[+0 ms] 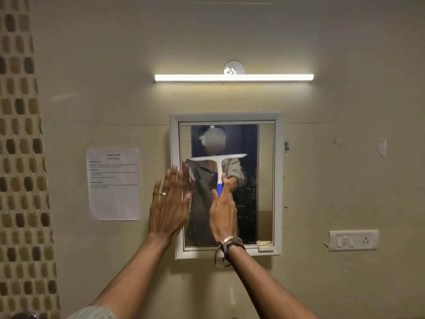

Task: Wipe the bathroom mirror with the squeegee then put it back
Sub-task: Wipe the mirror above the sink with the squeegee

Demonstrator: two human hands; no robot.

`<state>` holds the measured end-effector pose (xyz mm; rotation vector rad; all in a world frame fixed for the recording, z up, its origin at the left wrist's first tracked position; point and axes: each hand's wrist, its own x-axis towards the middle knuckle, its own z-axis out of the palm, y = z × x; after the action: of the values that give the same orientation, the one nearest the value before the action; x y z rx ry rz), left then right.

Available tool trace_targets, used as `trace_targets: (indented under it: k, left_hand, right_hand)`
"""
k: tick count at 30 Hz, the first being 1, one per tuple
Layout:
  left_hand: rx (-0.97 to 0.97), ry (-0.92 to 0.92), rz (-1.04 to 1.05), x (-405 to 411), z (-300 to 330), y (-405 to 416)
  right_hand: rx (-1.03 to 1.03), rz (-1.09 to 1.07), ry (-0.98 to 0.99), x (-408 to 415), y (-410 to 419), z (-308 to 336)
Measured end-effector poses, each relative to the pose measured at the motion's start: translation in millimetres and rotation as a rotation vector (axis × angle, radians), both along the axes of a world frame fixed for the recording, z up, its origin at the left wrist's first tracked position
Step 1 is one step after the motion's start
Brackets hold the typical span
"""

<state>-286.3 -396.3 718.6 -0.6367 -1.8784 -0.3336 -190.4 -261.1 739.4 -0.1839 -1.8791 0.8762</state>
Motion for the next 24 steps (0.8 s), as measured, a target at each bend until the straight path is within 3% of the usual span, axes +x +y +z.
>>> trace_targets:
  k: [5,8,12,15,20,24]
  left_hand:
    - [0.016,0.014,-0.021,-1.9,7.2,9.2]
    - [-0.042,0.025,0.031,-5.2,6.3,13.5]
    - [-0.072,0.026,0.060,-9.2,5.0,15.4]
    - [-0.084,0.034,0.074,-9.2,6.2,18.8]
    - [-0.094,0.040,0.083,-10.4,8.8,15.1]
    - [-0.040,0.047,0.057,-2.6,22.6,22.2]
  right_hand:
    - [-0.023,0.009,-0.050,11.4,-4.3,-57.3]
    - [-0.080,-0.003,-0.189,9.2,-3.5,-101.1]
    - [-0.243,0.113,-0.324,21.9,1.8,-136.6]
    - [-0.251,0.172,-0.380,25.9,8.9,-147.8]
    - [-0.255,0.120,-0.293,23.9,9.9,-117.5]
    - [-0.133,0.016,-0.008,30.7,30.2,-53.8]
